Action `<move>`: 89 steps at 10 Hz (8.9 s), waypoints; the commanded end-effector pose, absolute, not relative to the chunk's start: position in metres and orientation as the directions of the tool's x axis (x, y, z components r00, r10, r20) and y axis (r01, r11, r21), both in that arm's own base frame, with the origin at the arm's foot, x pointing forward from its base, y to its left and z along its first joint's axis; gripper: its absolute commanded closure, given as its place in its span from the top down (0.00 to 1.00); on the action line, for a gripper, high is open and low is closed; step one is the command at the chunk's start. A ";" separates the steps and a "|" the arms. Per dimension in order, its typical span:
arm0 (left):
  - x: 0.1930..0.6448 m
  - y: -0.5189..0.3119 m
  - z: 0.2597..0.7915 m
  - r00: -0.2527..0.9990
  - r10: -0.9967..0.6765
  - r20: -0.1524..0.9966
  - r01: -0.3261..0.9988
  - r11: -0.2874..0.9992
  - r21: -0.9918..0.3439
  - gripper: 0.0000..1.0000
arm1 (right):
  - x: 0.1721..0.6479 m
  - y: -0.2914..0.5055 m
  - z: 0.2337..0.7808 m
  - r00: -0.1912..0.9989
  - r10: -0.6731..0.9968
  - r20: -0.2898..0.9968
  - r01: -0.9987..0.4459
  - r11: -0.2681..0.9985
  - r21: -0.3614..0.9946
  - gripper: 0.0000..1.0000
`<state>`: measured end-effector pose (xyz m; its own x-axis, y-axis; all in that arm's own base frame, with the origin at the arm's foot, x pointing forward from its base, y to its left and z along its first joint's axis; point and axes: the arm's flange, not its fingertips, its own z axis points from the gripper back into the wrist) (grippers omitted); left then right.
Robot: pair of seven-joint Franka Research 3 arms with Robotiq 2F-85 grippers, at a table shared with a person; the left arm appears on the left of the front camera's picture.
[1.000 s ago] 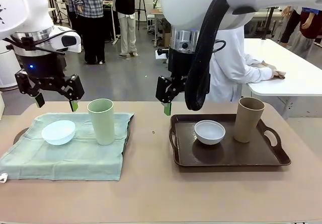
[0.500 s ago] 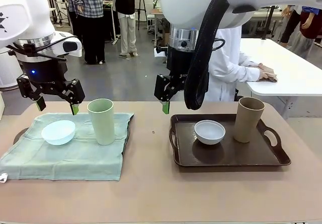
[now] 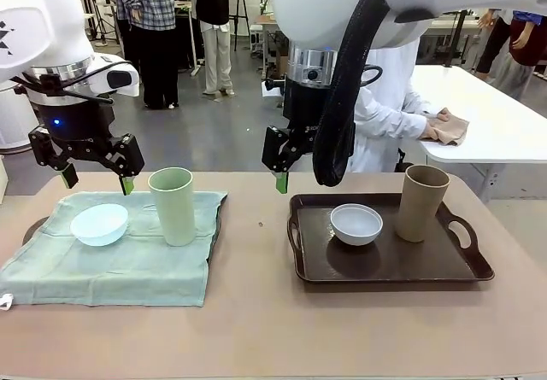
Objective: Set up a tray with a mat and arrange the tableware.
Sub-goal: Pick up the Picnic Bowl and Reusable plastic cup from the Handle tray in front of the human's position and hold them in the air.
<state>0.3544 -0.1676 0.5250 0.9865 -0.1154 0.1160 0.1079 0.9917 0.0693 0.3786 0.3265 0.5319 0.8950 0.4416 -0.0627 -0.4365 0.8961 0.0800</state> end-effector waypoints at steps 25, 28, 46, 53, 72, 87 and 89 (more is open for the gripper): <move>0.307 0.167 0.514 0.959 0.281 -0.028 -0.119 0.314 -0.942 1.00 | 0.202 -0.192 0.481 0.914 -0.405 -0.002 0.076 0.166 0.983 1.00; 0.307 0.167 0.514 0.959 0.281 -0.028 -0.119 0.314 -0.942 1.00 | 0.202 -0.192 0.481 0.914 -0.405 -0.002 0.076 0.166 0.983 1.00; 0.321 0.143 0.529 0.974 0.227 -0.005 -0.101 0.413 -0.905 1.00 | 0.221 -0.183 0.510 0.946 -0.242 0.217 -0.122 0.354 0.927 1.00; 0.362 -0.042 0.597 0.999 0.038 -0.016 -0.039 0.738 -0.674 1.00 | 0.301 -0.149 0.549 0.921 0.152 0.359 -0.349 0.733 0.584 1.00; 0.393 -0.313 0.574 0.992 -0.100 0.081 0.112 0.983 -0.149 1.00 | 0.394 -0.134 0.511 0.135 0.784 0.606 -0.978 0.202 -0.042 1.00; 0.451 -0.470 0.516 0.947 -0.303 0.111 0.310 0.949 -0.056 1.00 | 0.481 -0.142 0.432 0.081 0.622 0.779 -0.994 -0.008 0.109 1.00; 0.444 -0.489 0.516 0.919 -0.354 0.172 0.362 0.932 -0.018 1.00 | 0.497 -0.167 0.418 0.104 0.566 0.818 -0.993 0.013 0.117 1.00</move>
